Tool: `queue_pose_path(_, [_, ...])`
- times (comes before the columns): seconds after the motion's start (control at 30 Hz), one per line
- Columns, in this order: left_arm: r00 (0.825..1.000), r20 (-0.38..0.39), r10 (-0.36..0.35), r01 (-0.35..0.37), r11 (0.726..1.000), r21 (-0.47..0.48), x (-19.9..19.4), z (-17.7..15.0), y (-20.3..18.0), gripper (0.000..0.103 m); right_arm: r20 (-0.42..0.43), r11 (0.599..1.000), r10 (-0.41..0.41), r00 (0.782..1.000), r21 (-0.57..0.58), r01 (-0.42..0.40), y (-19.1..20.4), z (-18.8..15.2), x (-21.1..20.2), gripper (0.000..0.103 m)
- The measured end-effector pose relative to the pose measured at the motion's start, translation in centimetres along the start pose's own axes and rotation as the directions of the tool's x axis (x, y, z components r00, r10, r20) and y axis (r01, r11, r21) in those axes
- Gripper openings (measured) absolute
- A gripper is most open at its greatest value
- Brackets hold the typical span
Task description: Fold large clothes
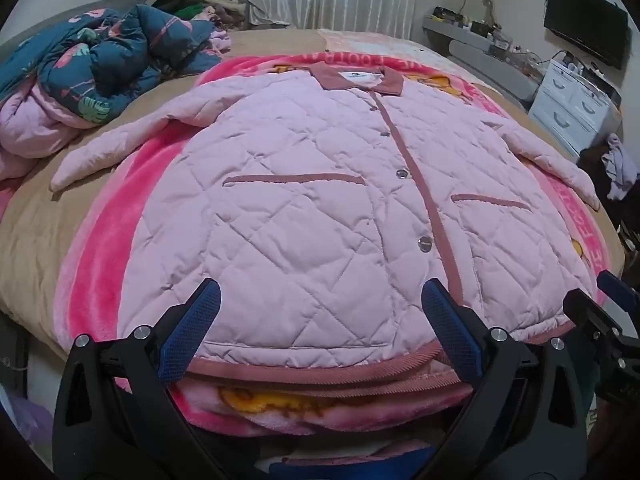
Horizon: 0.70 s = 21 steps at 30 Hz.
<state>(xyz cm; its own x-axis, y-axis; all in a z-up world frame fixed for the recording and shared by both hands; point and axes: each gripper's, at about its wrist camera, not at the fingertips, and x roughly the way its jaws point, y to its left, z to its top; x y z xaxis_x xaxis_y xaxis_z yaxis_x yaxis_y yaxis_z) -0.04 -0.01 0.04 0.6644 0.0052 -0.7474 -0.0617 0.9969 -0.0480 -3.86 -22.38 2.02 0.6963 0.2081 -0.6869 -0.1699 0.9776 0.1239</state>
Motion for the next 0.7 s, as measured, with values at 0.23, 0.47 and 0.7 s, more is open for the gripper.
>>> queue_pose_path(0.23, [1.000,-0.007,0.002,-0.002,1.000,0.001,0.03,-0.01,0.03,0.094,0.001,1.000,-0.006,1.000,-0.011,0.006,0.51,0.17,-0.03,0.099])
queue_pose_path(0.47, [1.000,-0.011,-0.004,0.004,1.000,-0.004,0.14,-0.05,-0.15,0.094,0.000,1.000,-0.010,1.000,-0.001,0.010,-0.15,0.22,-0.10,0.099])
queue_pose_path(0.7, [1.000,-0.013,-0.004,0.004,1.000,-0.004,0.29,-0.17,-0.26,0.094,0.001,1.000,-0.014,1.000,-0.002,0.014,0.10,0.26,-0.15,0.099])
